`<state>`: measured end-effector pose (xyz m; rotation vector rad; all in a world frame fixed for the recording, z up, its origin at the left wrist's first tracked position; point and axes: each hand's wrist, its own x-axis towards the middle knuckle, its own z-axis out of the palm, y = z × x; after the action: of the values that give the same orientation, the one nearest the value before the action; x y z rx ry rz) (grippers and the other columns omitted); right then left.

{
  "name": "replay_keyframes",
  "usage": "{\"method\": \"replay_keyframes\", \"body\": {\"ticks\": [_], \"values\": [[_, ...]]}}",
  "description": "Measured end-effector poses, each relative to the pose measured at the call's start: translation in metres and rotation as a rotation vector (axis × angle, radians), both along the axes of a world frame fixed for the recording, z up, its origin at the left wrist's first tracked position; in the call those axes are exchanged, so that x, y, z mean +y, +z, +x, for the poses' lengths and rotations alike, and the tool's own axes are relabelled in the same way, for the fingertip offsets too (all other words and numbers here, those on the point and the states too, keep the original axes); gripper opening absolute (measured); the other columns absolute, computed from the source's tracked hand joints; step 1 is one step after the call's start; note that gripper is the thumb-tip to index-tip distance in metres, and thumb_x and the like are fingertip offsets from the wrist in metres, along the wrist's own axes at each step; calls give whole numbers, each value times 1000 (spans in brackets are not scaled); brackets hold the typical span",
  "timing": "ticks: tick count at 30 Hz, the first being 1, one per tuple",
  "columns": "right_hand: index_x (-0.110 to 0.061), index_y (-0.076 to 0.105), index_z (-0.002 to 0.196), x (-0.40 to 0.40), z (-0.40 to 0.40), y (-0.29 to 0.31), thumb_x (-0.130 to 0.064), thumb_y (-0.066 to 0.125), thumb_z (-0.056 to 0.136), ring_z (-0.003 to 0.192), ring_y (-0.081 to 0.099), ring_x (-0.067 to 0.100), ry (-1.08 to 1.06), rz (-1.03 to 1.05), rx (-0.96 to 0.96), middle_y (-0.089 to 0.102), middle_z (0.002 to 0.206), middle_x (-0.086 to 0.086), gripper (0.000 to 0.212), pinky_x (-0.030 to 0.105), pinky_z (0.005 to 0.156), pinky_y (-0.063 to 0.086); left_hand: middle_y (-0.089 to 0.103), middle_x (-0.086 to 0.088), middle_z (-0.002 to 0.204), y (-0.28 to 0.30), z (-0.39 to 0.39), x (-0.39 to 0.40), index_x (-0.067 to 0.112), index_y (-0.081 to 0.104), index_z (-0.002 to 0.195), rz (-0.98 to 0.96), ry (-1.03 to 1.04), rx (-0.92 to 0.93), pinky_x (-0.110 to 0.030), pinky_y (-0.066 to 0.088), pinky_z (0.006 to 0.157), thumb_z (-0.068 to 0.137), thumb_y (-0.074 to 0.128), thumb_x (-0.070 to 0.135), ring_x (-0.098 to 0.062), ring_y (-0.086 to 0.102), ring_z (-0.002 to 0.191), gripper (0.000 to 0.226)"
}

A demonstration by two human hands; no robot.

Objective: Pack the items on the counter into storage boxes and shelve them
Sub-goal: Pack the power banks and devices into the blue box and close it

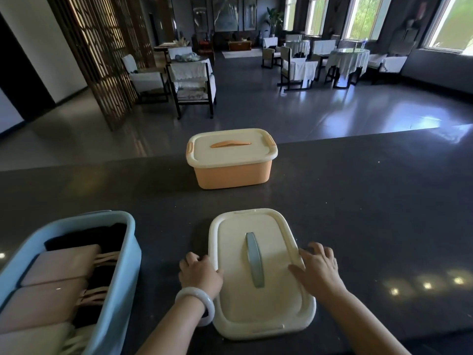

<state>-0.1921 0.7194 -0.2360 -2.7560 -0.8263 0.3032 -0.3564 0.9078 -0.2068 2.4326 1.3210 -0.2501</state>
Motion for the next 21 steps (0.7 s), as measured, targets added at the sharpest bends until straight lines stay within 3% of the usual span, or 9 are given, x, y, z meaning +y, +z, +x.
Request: {"method": "replay_keyframes", "body": {"ticks": [4, 7, 10, 15, 19, 21], "values": [[-33, 59, 125, 6, -2, -1, -51, 57, 88, 125, 28, 29, -99, 122, 100, 37, 140, 0, 42, 35, 107, 26, 45, -6, 125, 8, -5, 8, 24, 53, 128, -248, 133, -210, -40, 45, 96, 94, 52, 37, -25, 46, 114, 37], [-26, 60, 125, 13, -7, 3, -45, 59, 89, 119, 36, 29, -129, 211, 141, 45, 132, 2, 41, 37, 104, 33, 57, 3, 110, 23, -7, 14, 24, 44, 136, -405, 181, -413, -32, 49, 83, 95, 55, 29, -14, 58, 96, 43], [-23, 62, 116, 28, -14, 20, -39, 61, 89, 104, 50, 23, -150, 340, 181, 53, 111, -1, 32, 34, 86, 43, 58, 3, 115, 44, -11, 26, 25, 39, 140, -343, 154, -481, -30, 49, 78, 94, 56, 27, -12, 58, 93, 49], [-23, 66, 94, 59, -36, 55, -36, 61, 89, 72, 60, 9, -158, 508, 173, 66, 80, -10, 14, 25, 58, 45, 50, -6, 131, 81, -32, 58, 21, 29, 149, -164, 74, -545, -32, 48, 86, 95, 55, 28, -22, 57, 110, 60], [-30, 64, 88, 105, -79, 84, -36, 58, 91, 72, 58, 3, -97, 592, 160, 65, 78, -13, 9, 20, 55, 41, 48, -7, 136, 109, -84, 99, 22, 22, 152, -67, 90, -654, -26, 41, 79, 95, 53, 29, -16, 54, 100, 66], [-30, 64, 88, 133, -109, 95, -35, 58, 91, 75, 59, 5, -52, 611, 182, 65, 79, -13, 9, 21, 57, 42, 50, -7, 138, 118, -122, 125, 22, 23, 152, -54, 143, -674, -25, 39, 83, 94, 53, 30, -21, 55, 107, 66]]}}
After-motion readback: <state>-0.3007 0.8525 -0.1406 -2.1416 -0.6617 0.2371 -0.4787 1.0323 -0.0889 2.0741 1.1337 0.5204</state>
